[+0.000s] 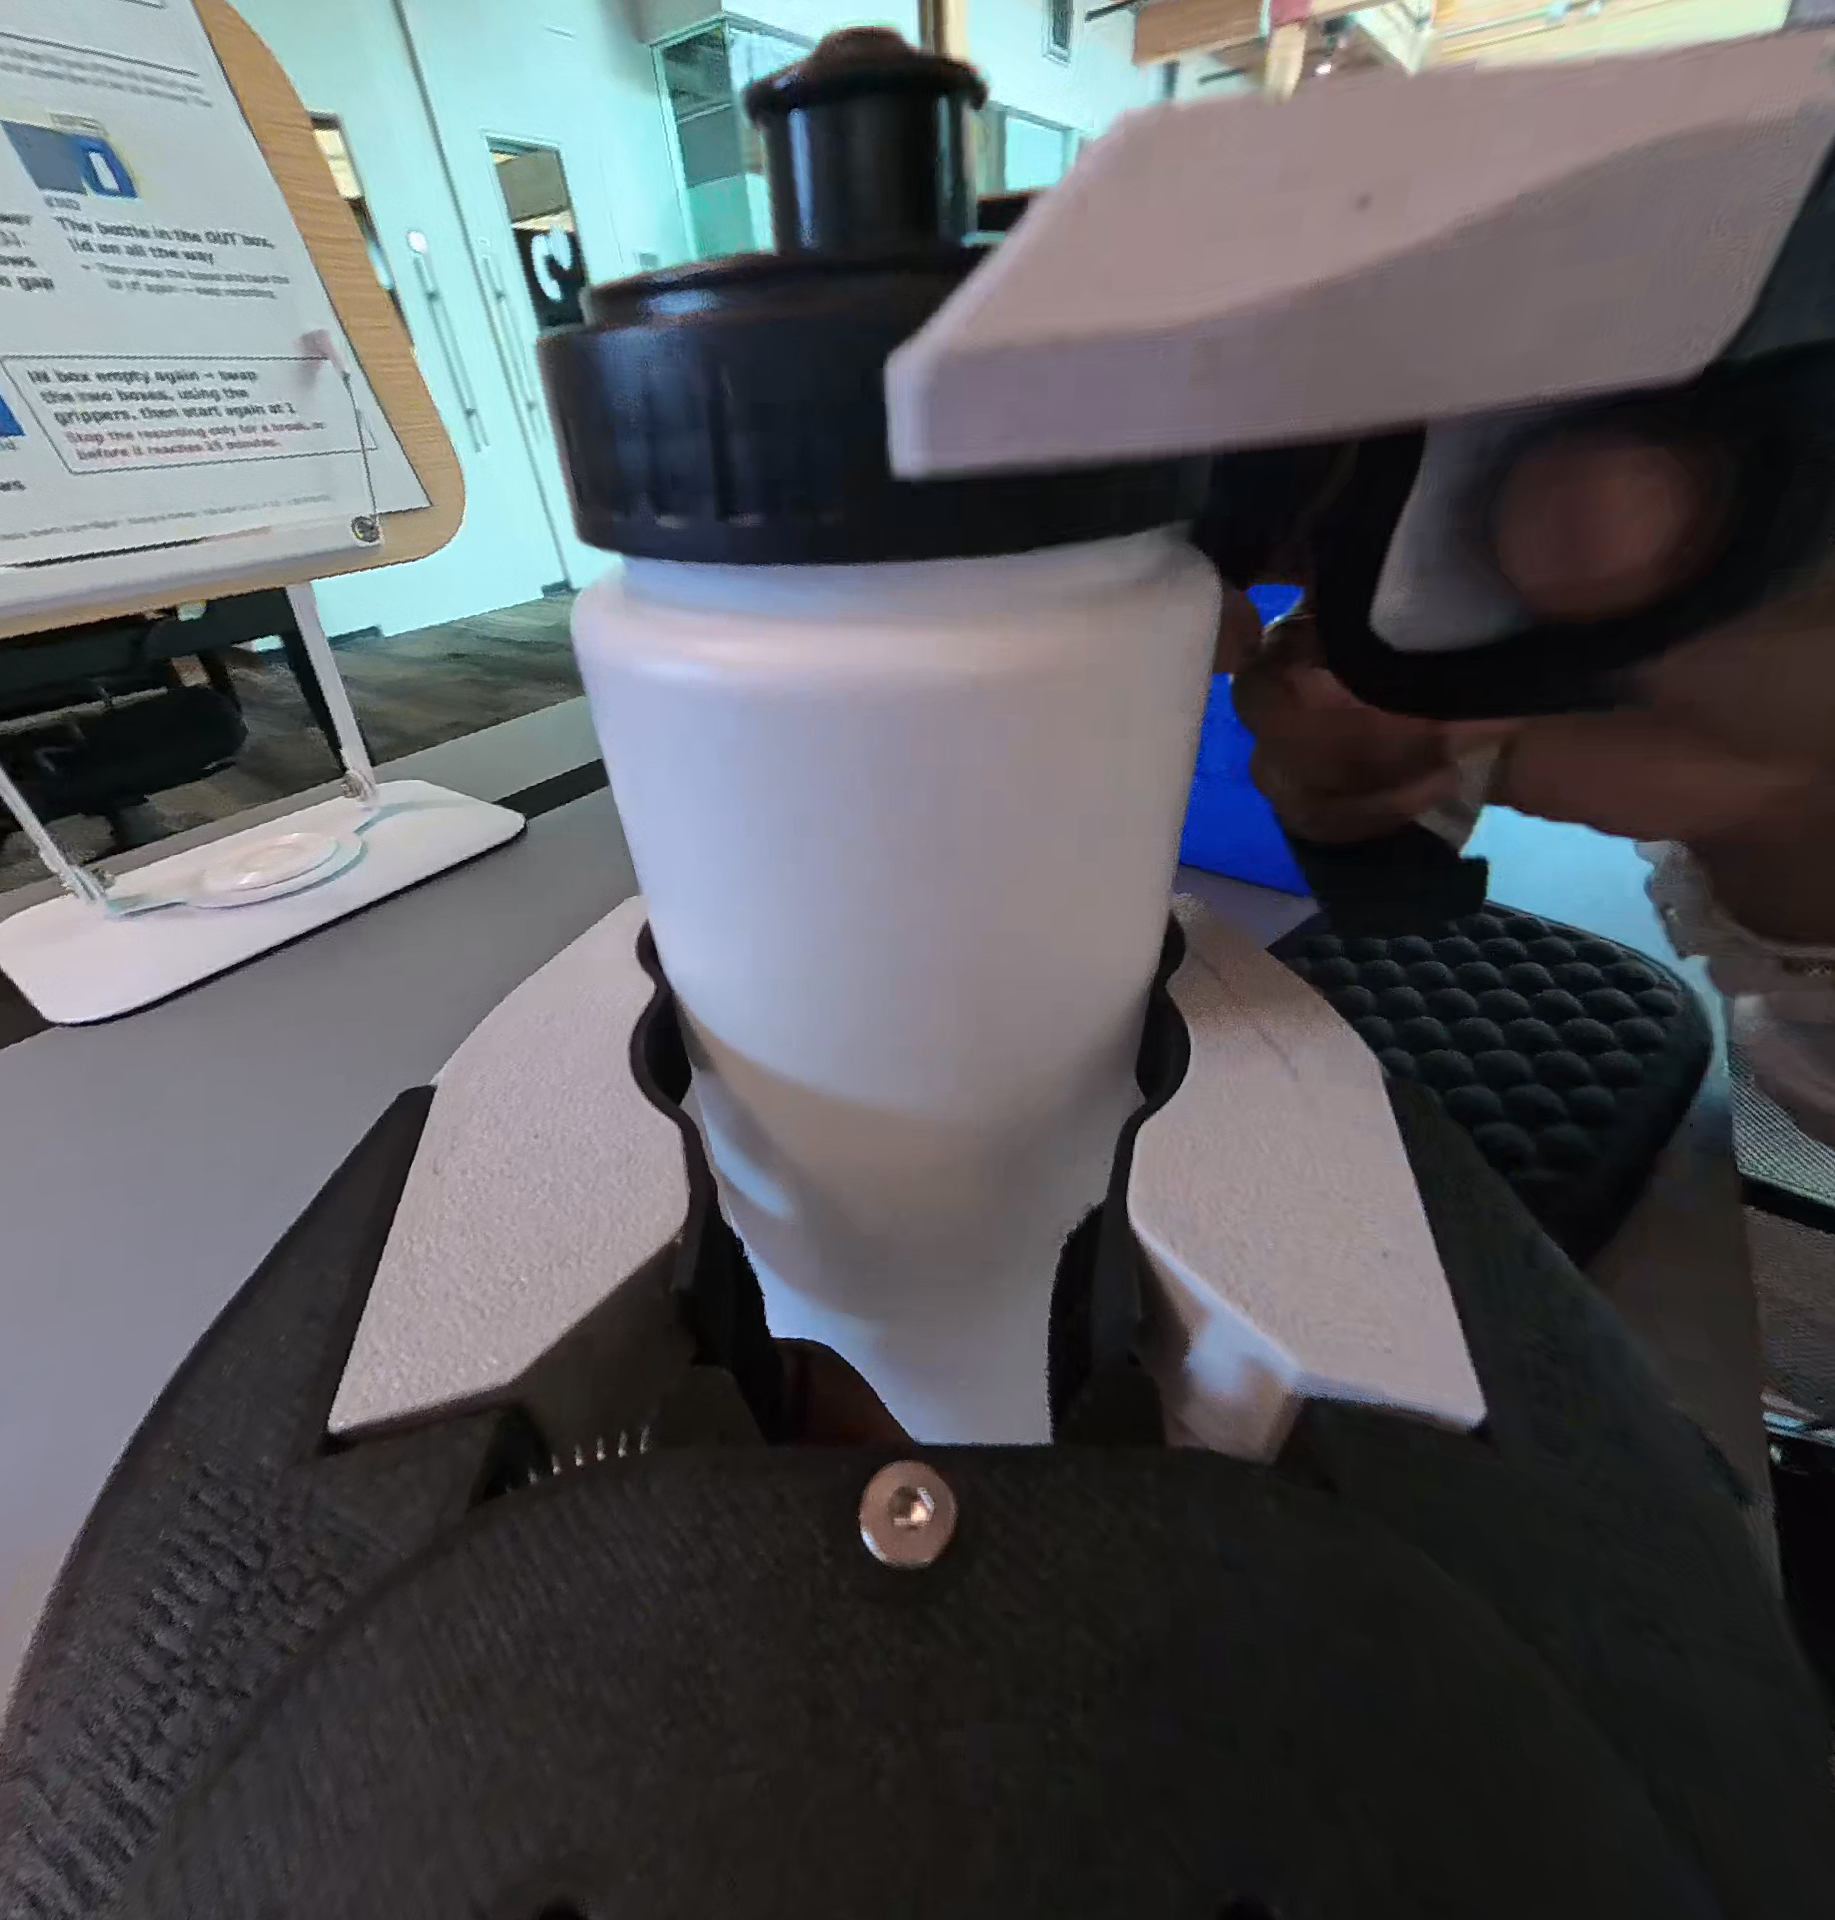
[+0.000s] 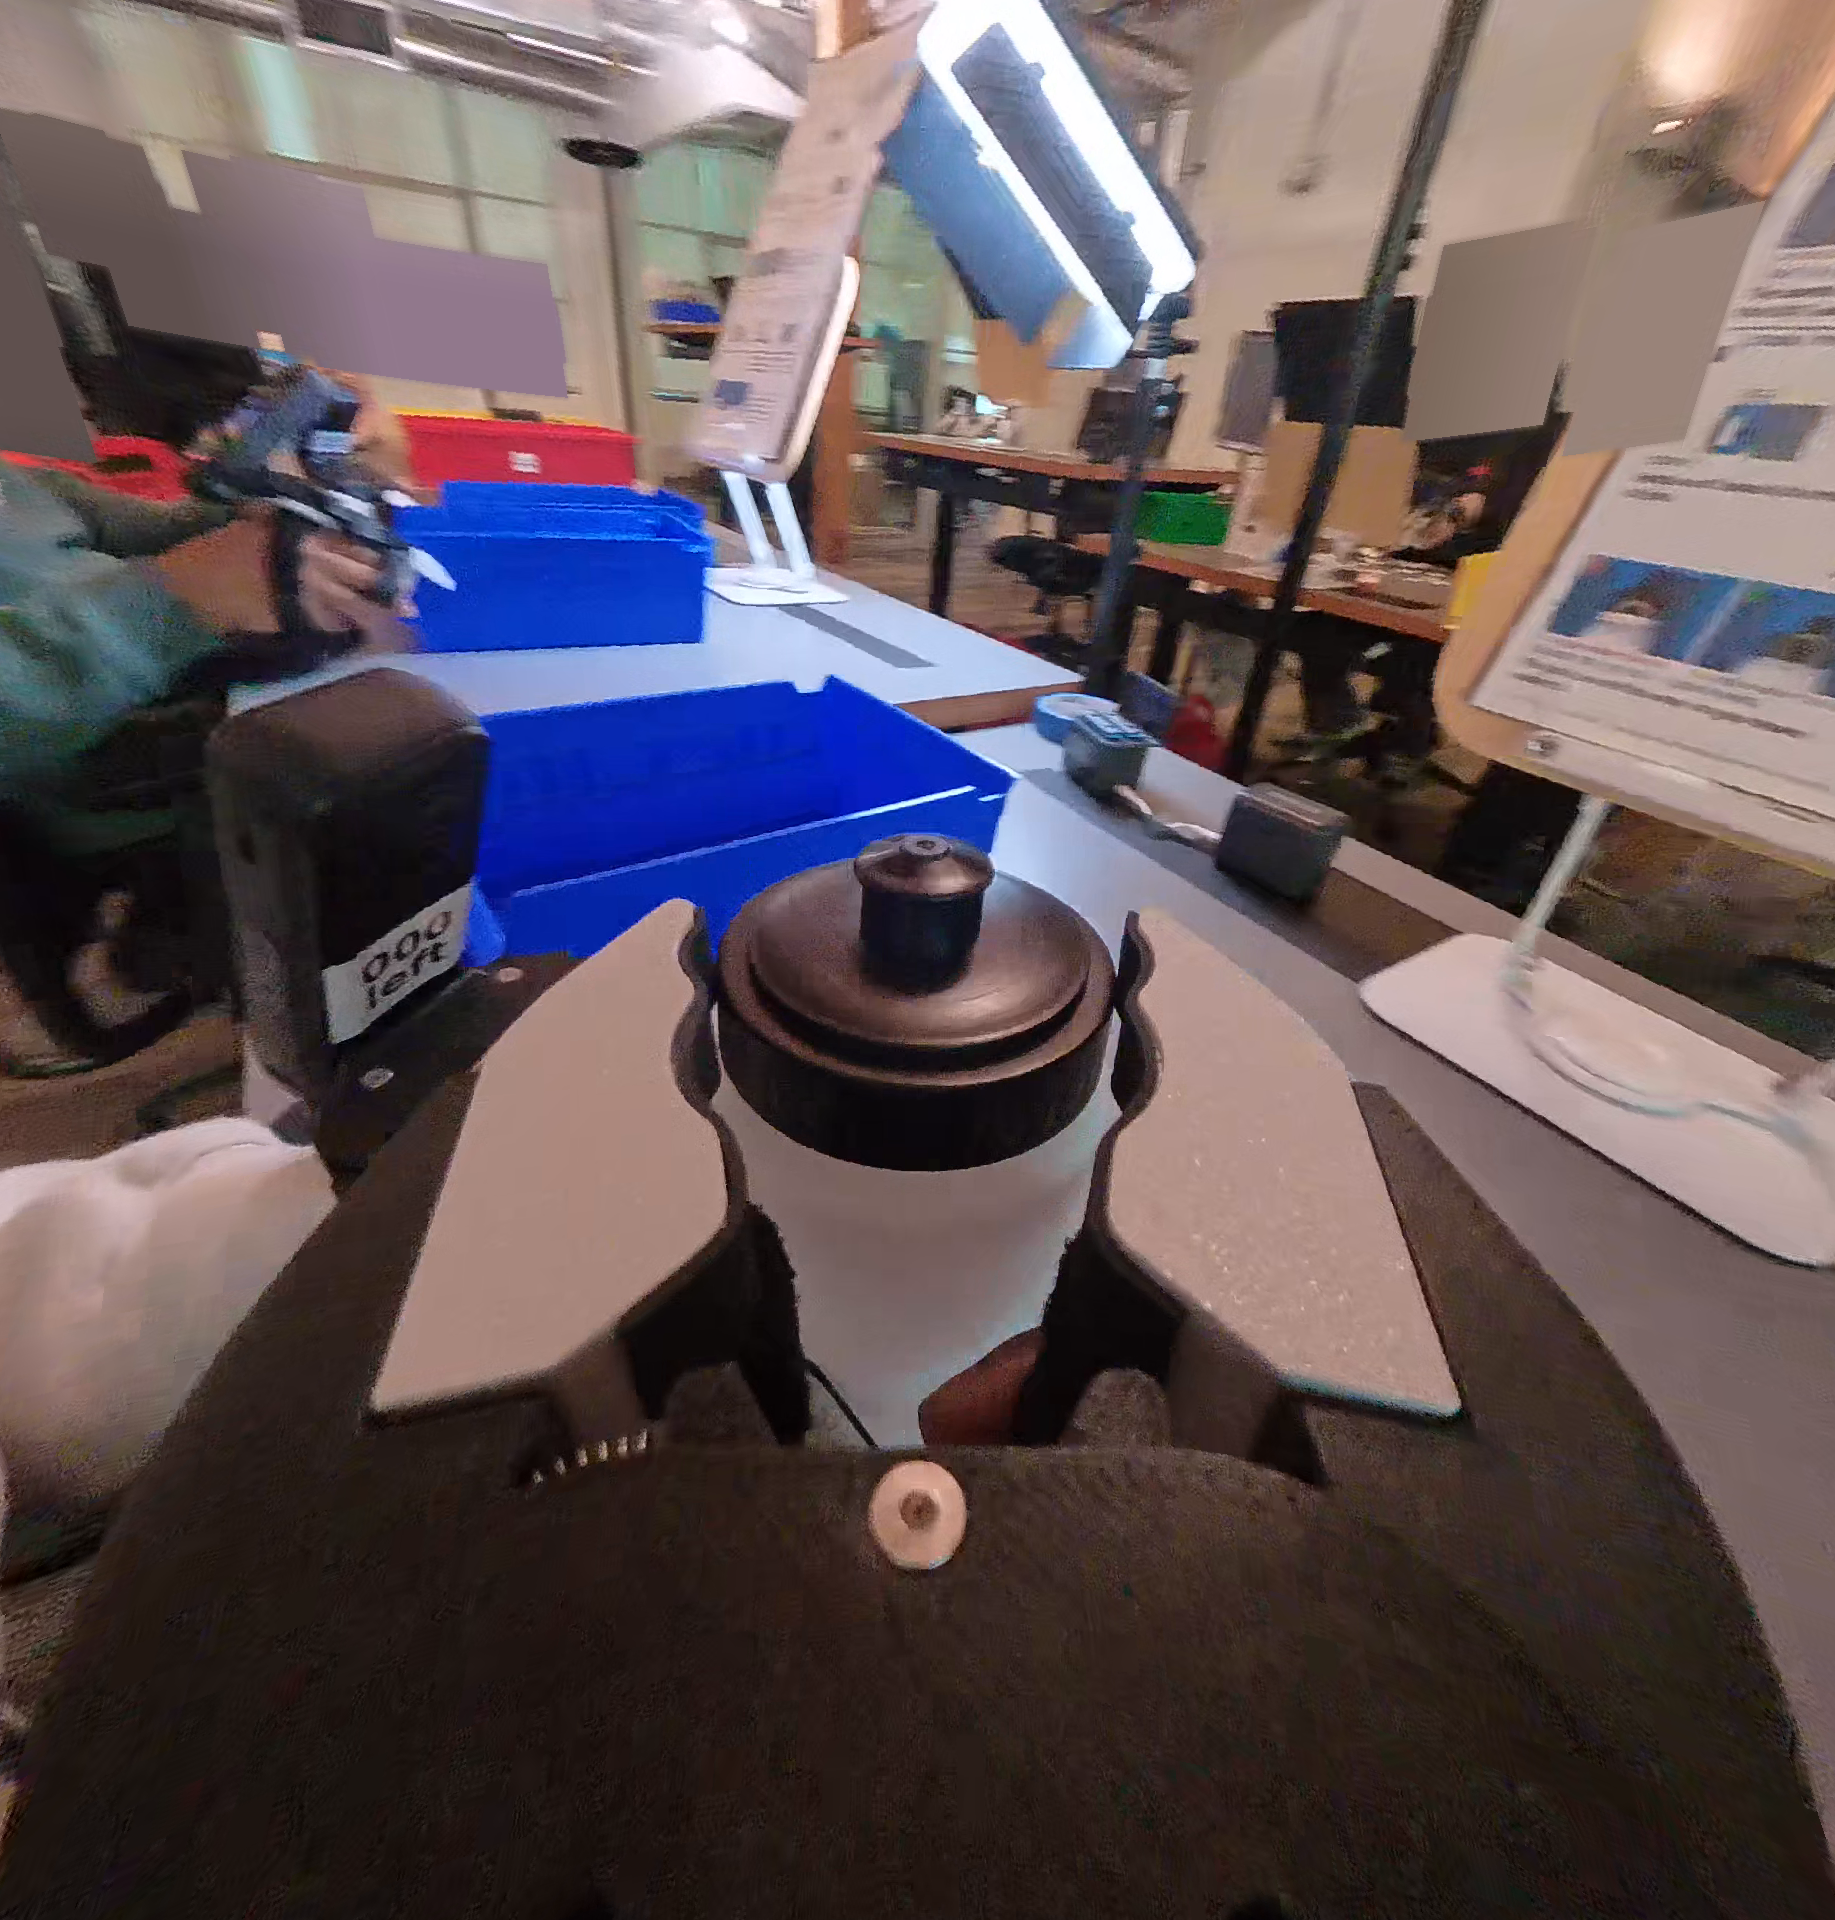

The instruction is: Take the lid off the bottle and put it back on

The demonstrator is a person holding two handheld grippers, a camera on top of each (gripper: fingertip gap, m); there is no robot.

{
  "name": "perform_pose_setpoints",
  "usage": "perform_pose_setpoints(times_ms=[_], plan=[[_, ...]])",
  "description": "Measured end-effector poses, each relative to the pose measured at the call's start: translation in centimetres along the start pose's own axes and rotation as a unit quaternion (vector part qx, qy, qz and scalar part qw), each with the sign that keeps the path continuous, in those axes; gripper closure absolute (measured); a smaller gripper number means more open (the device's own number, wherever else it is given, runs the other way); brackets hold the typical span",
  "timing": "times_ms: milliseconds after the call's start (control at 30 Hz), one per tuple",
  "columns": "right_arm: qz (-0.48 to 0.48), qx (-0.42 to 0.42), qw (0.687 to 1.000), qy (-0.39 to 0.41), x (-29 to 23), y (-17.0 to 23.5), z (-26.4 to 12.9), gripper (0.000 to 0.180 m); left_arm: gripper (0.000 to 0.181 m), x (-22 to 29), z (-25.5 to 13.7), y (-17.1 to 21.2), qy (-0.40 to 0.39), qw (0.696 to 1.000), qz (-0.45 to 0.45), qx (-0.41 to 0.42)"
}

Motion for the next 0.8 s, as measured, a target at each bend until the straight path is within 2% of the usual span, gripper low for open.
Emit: perform_pose_setpoints(times_ms=[67, 133, 233, 300, 367, 433, 533, 667, 733, 800], plan=[[-0.043, -0.031, 0.999, 0.008, -0.3, 0.1, -0.2, 0.103, 0.094, 0.2, -0.1, 0.0, 0.017, 1.0, -0.003, -0.001], [-0.044, 0.01, 0.998, -0.045, -0.2, -1.1, -0.5, 0.093, 0.094, 0.9, -0.3, 0.2, 0.067, 0.998, -0.019, -0.002], [0.007, 0.049, 0.976, -0.21, -0.5, -1.6, -1.2, 0.078, 0.094, 3.0, -1.0, 0.5, 0.171, 0.985, -0.034, -0.014], [0.032, 0.044, 0.939, -0.339, -1.7, -0.9, -2.1, 0.073, 0.094, 3.8, -1.1, 0.7, 0.199, 0.979, -0.029, -0.02], [0.027, 0.049, 0.916, -0.396, -2.5, -0.3, -2.5, 0.078, 0.094, 4.3, -1.1, 0.9, 0.215, 0.976, -0.025, -0.023], [-0.007, 0.067, 0.91, -0.408, -3.2, -0.1, -2.6, 0.101, 0.094, 4.2, -1.2, 0.8, 0.218, 0.975, -0.033, -0.022], [0.003, 0.065, 0.94, -0.336, -3.0, -0.2, -1.9, 0.102, 0.094, 3.5, -1.1, 0.6, 0.182, 0.982, -0.036, -0.013], [0.01, 0.017, 0.995, -0.101, -1.6, 0.3, -0.9, 0.102, 0.094, 2.0, -0.3, 0.4, 0.032, 0.999, -0.018, 0.005], [0.002, -0.019, 1.0, 0.008, -1.3, 0.6, -1.1, 0.102, 0.094, 2.1, -0.3, 0.4, -0.021, 1.0, 0.0, 0.014], [-0.037, -0.041, 0.998, 0.027, -1.6, 0.7, -1.4, 0.099, 0.094, 2.4, -0.4, 0.4, -0.016, 1.0, 0.003, 0.023]])
Point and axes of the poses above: each gripper's, where its closed fingertips meet, z out along the fingers, y out of its underside, x = y × z across the jaws, the point moved 2 cm from there along -z, back along the fingers, and after that the axes turned 14 degrees about -z, right-handed, at the moved point
